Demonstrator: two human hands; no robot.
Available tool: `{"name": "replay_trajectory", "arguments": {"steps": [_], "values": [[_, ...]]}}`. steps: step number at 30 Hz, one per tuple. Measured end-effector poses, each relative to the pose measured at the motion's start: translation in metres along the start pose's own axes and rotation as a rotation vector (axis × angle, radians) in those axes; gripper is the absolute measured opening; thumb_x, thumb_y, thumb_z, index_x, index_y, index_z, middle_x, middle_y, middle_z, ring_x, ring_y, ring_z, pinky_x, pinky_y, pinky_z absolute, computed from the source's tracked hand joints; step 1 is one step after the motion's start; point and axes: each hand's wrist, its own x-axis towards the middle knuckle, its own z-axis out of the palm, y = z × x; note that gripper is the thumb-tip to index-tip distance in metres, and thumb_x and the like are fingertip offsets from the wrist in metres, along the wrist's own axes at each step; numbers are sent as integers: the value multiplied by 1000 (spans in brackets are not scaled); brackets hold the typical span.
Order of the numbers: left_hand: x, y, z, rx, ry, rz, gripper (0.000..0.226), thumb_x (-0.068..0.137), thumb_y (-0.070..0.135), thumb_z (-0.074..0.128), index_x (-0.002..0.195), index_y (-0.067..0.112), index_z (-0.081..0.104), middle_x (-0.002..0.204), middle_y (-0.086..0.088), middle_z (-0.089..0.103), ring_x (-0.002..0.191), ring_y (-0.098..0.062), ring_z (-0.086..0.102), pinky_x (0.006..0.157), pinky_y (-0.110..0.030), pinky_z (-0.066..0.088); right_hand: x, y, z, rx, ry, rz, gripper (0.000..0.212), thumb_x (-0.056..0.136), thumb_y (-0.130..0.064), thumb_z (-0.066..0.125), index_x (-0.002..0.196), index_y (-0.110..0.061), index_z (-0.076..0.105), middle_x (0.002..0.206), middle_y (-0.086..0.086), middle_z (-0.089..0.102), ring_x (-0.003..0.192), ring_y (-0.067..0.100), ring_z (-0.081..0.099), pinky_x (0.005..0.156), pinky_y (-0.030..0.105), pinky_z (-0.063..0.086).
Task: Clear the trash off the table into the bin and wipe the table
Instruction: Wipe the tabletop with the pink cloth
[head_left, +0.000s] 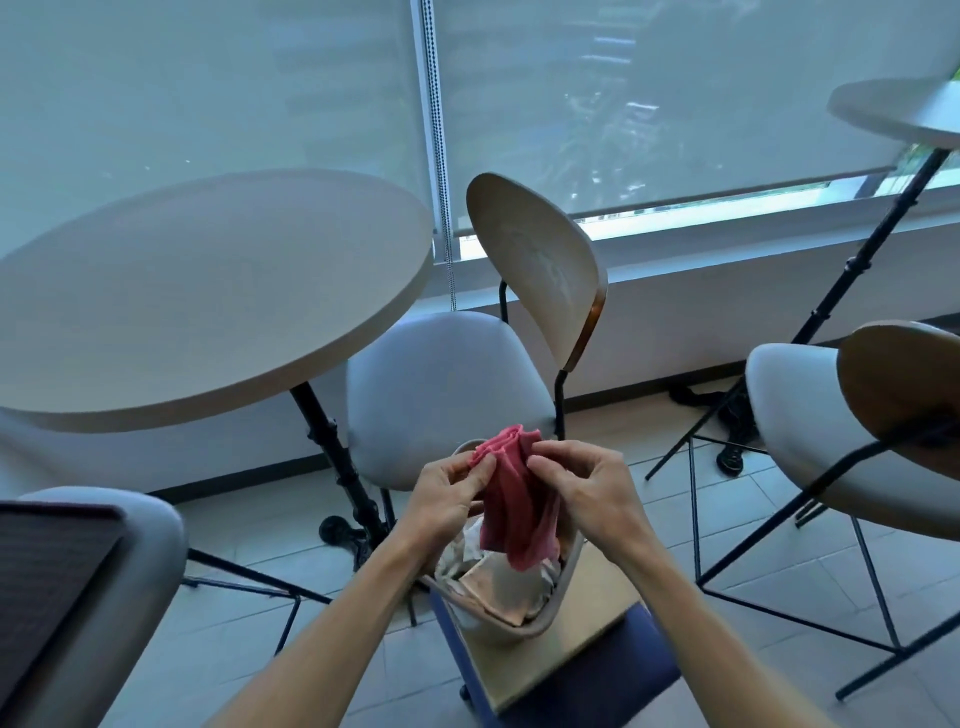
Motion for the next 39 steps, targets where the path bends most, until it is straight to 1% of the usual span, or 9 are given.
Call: {"name": "replay_trajectory", "arguments": {"steps": [5,10,13,15,19,25,30,36,39], "values": [[-6,-2,0,112,-51,89,30,80,16,77,109,17,70,103,-6,73,95,-18,70,82,-29,57,3,-11,13,-26,9,-62,16,86,1,68,91,-13,76,87,0,76,82,10,72,74,17,55],[-10,9,-1,29,135,56,35,75,-1,78,108,6,70,87,-7,75,73,-14,71,61,-22,55,12,-25,-1,-171,40,-172,27,90,-1,64,80,-24,75,80,-4,74,75,11,70,79,31,58],[-10,17,-1,-47,185,-7,22,83,6,72,105,2,70,72,-6,71,52,-9,63,46,-17,46,2,-25,4,-273,-171,-197,16,87,-8,70,94,-21,76,95,-7,74,89,7,70,89,32,57],[-10,24,2,-118,124,-55,18,90,13,66,104,3,72,79,-12,72,60,-15,67,49,-21,50,-7,-17,12,-441,-244,-280,27,81,-22,77,108,-21,73,108,-12,68,99,5,66,92,27,54],[-15,34,0,-155,-1,-90,21,95,19,60,105,5,72,82,-12,72,68,-19,69,55,-24,54,-12,-9,23,-596,-134,-423,36,80,-34,77,114,-22,72,109,-16,63,98,2,61,91,22,51],[-16,31,-9,-43,-71,41,30,80,0,72,109,9,71,103,-17,73,102,-32,69,89,-39,56,-1,-13,19,-534,-169,-379,20,88,-24,71,106,-18,75,101,-13,66,89,6,67,80,30,57],[-14,34,-12,29,-95,82,29,77,0,75,103,14,73,95,-12,76,88,-19,72,74,-23,55,6,-25,7,-216,-251,-141,14,86,-5,69,98,-3,75,97,3,69,88,12,70,82,22,56],[-8,39,-14,213,-34,67,29,81,-5,70,106,10,72,82,-9,75,73,-11,67,68,-20,52,7,-34,-5,-50,-196,-81,17,89,-1,64,87,-14,74,90,4,74,83,14,68,81,23,55],[-5,40,-19,520,48,106,46,79,-2,61,121,16,62,63,6,61,56,0,56,63,-14,45,12,-39,-15,-136,-102,-135,20,91,1,61,93,-17,69,90,10,70,82,15,64,81,26,55]]}}
